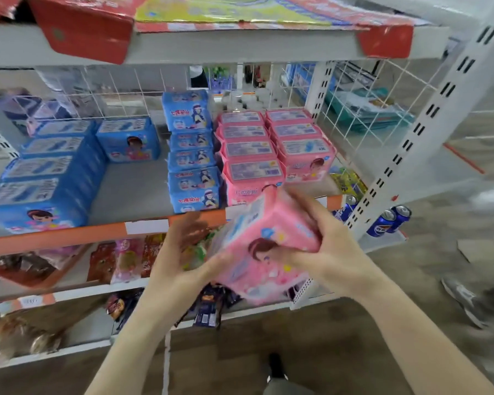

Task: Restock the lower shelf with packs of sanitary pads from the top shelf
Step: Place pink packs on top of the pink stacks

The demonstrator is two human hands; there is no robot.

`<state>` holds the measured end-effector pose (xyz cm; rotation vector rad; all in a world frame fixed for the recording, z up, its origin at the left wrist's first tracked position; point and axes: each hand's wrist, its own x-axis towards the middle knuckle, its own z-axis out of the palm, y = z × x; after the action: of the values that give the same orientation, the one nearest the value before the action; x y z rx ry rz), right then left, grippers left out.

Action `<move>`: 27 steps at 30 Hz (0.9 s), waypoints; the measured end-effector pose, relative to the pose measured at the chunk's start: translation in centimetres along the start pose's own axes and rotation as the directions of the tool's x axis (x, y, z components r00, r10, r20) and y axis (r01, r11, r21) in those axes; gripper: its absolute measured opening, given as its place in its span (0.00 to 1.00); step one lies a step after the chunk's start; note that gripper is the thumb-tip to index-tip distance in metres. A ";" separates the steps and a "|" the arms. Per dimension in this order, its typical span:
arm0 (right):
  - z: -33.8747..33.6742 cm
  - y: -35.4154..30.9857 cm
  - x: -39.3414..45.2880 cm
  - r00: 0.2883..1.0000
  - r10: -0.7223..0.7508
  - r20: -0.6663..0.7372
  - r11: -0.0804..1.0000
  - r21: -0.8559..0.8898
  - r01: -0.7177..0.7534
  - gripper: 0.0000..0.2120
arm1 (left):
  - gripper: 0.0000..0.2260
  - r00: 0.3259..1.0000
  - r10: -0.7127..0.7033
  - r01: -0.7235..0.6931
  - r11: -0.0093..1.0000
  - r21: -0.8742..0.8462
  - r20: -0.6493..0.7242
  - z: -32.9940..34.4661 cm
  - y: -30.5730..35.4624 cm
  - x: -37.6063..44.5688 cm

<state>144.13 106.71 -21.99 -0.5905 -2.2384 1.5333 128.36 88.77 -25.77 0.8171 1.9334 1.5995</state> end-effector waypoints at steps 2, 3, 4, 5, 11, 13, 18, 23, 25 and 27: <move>-1.1 0.5 0.3 0.998 0.039 -0.052 0.986 0.164 -0.030 0.41 | 0.41 0.997 -0.069 0.072 0.993 -0.089 0.029 0.3 -1.1 0.0; -1.6 0.8 0.4 0.996 0.053 -0.071 0.972 0.231 -0.035 0.41 | 0.43 0.994 -0.093 0.100 0.988 -0.116 0.064 0.7 -1.3 0.0; -1.9 1.1 0.4 0.994 0.058 -0.090 0.958 0.285 -0.030 0.41 | 0.45 0.989 -0.102 0.115 0.985 -0.130 0.104 1.1 -1.5 0.1; -2.0 1.5 0.5 0.992 0.061 -0.110 0.944 0.330 -0.021 0.39 | 0.46 0.985 -0.094 0.114 0.985 -0.133 0.146 1.6 -1.4 0.3; -1.2 3.8 -0.1 0.970 0.163 -0.179 0.872 0.486 -0.057 0.38 | 0.45 0.985 -0.060 0.088 0.980 -0.179 0.161 5.5 0.9 1.9; -1.4 4.3 -0.6 0.966 0.191 -0.177 0.885 0.457 -0.091 0.33 | 0.40 0.990 -0.048 0.069 0.985 -0.157 0.134 6.5 1.7 2.5; -3.5 4.3 -2.1 0.954 0.226 -0.195 0.919 0.366 -0.142 0.42 | 0.21 0.988 -0.022 0.047 0.987 -0.154 0.156 8.5 3.3 3.3; -4.8 4.3 -3.2 0.937 0.228 -0.263 0.926 0.357 -0.125 0.52 | 0.23 0.976 -0.023 0.054 0.989 -0.136 0.217 10.6 4.9 3.4; -5.1 4.3 -3.4 0.926 0.233 -0.297 0.912 0.397 -0.102 0.43 | 0.22 0.972 -0.015 0.049 0.989 -0.139 0.236 11.3 5.3 3.4; -5.4 4.1 -3.5 0.916 0.224 -0.332 0.902 0.426 -0.067 0.35 | 0.26 0.967 -0.001 0.039 0.989 -0.145 0.257 11.6 5.5 3.5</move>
<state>150.43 110.45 -24.14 -0.8540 -1.5602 1.7243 134.83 99.88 -22.57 0.8907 1.6168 1.5223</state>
